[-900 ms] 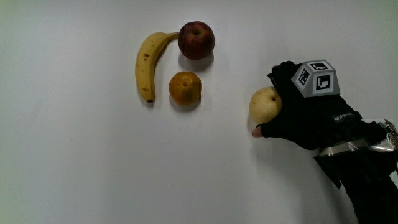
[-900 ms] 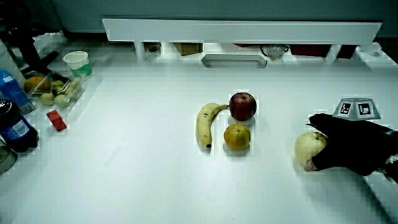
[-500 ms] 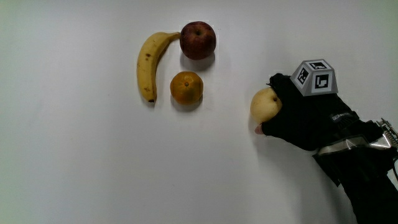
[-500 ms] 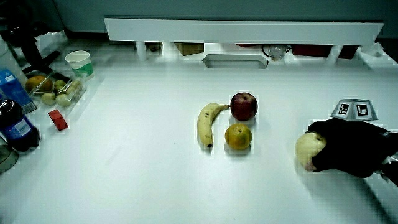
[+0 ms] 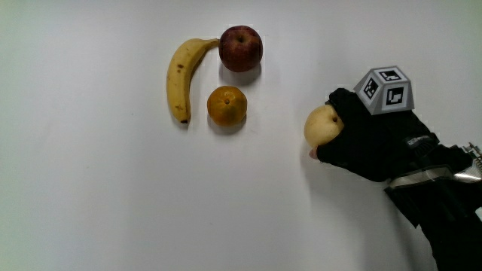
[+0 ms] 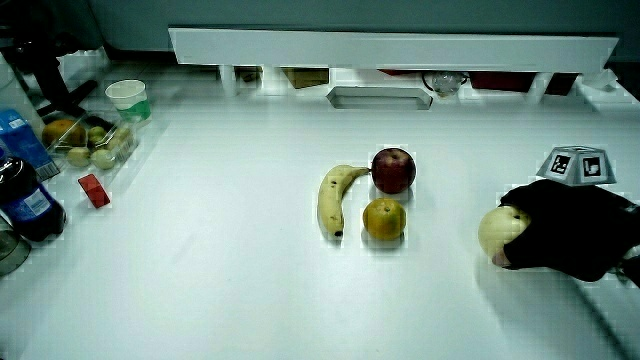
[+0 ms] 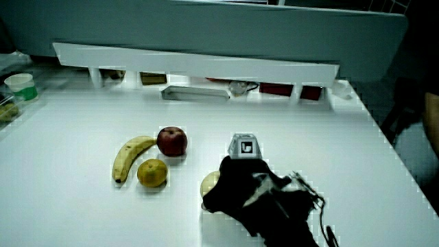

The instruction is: Pick pear no leg

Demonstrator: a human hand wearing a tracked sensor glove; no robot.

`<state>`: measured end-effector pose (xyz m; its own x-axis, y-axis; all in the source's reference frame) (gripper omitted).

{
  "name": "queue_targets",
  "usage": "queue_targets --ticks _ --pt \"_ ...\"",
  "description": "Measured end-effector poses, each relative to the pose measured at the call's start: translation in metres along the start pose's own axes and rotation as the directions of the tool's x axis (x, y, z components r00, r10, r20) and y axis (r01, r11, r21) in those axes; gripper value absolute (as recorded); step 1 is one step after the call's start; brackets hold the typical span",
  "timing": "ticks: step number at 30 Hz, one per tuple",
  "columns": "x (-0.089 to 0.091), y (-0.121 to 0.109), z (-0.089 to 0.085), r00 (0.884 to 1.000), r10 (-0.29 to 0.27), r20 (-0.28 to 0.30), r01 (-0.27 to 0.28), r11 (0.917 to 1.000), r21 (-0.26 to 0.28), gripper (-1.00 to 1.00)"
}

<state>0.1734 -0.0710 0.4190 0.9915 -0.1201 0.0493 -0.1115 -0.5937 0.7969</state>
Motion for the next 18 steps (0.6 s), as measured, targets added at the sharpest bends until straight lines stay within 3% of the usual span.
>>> queue_targets --ticks 8,11,18 --pt "-0.004 0.003 0.000 1.000 0.012 0.004 -0.012 0.9999 -0.005 0.00" --pt "-0.003 0.007 -0.002 1.000 0.001 0.018 -0.001 1.0000 0.004 0.16" --pt "0.001 0.009 -0.003 0.999 0.030 -0.029 -0.029 0.9994 0.021 0.53"
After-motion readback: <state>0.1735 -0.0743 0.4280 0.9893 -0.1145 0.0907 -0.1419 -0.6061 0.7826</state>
